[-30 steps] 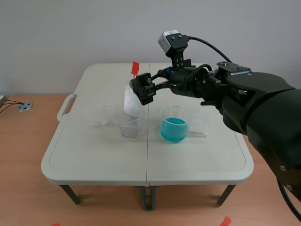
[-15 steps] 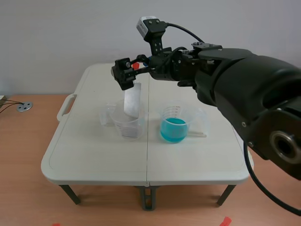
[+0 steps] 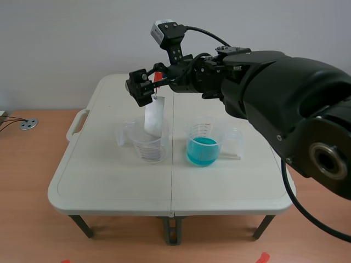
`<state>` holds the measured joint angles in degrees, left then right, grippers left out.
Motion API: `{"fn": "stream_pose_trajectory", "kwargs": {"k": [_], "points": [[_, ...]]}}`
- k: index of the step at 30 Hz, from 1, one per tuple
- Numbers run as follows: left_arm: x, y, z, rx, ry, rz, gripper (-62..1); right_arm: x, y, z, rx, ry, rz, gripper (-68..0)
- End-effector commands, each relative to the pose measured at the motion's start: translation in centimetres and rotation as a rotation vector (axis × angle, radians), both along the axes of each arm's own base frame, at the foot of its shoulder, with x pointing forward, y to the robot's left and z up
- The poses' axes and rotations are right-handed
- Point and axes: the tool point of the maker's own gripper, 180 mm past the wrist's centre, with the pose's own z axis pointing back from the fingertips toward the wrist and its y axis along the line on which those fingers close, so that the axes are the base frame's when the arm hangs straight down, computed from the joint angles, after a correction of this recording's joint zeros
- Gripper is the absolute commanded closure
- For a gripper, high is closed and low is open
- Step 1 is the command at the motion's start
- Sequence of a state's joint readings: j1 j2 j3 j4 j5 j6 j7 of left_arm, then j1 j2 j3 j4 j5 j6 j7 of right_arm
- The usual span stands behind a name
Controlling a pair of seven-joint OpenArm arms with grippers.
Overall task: Hold the metal plate by the orange handle, dip it into the blue solution, take it out and point at it, then put the plate back in the beaker on the left.
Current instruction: 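Lift the metal plate out of the left beaker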
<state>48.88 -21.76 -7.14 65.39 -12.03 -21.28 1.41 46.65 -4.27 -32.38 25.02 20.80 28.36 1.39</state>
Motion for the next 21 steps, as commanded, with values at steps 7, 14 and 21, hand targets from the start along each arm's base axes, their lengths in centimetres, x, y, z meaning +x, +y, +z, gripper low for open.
{"fn": "stream_pose_trajectory", "kwargs": {"k": [7, 14, 21], "points": [[0.25, -0.44, 0.31, -0.015, -0.013, -0.004, -1.5, 0.69, 0.31, 1.68, 0.011, -0.031, 0.006, -50.6], [0.25, -0.44, 0.31, -0.015, -0.013, -0.004, -1.5, 0.69, 0.11, 1.39, -0.001, -0.021, 0.004, -40.9], [0.25, -0.44, 0.31, -0.015, -0.013, -0.004, -1.5, 0.79, 0.03, 1.38, -0.003, -0.022, -0.003, -29.3]]}}
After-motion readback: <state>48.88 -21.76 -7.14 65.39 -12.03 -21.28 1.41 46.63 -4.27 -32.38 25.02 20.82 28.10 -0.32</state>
